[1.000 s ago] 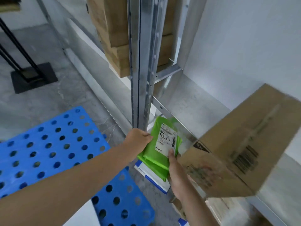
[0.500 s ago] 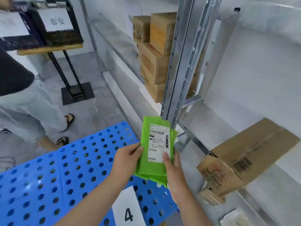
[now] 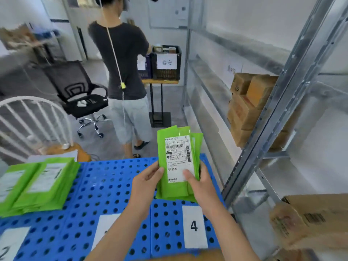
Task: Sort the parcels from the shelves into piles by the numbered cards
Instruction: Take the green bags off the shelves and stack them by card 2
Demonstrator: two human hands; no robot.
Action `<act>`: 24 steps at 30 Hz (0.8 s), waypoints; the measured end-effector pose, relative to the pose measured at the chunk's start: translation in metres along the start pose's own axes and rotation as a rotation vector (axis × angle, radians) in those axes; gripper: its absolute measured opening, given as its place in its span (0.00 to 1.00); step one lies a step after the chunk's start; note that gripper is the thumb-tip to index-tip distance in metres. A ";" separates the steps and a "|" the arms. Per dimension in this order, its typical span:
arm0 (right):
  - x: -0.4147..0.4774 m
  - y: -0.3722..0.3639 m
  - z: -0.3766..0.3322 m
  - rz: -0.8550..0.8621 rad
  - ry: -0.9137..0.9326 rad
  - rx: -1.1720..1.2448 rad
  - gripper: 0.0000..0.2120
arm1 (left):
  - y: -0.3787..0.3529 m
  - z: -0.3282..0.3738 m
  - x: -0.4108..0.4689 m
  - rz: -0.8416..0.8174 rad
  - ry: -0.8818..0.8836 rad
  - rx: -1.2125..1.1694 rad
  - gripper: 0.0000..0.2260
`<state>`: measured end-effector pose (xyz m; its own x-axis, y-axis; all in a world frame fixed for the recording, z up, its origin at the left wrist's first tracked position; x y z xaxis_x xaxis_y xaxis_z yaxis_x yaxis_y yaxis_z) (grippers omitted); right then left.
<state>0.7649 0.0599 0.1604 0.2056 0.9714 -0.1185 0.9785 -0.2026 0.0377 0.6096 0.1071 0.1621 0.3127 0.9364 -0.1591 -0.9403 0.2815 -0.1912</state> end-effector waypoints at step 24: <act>0.029 -0.419 -0.027 -0.490 -0.046 -0.197 0.39 | 0.385 0.057 -0.076 0.404 -0.048 0.005 0.26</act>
<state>0.3606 0.1767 0.1682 -0.2703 0.9391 -0.2124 0.9400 0.3051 0.1526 0.2161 0.1565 0.1560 -0.0885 0.9807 -0.1746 -0.9869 -0.1101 -0.1179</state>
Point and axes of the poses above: each hand's wrist, its own x-axis towards the middle knuckle, its own y-axis out of the back of the hand, z = x × y, the point moved 3 cm from there along x, towards the middle knuckle, and after that the axes turned 10 degrees about -z, right-handed, at the moved point
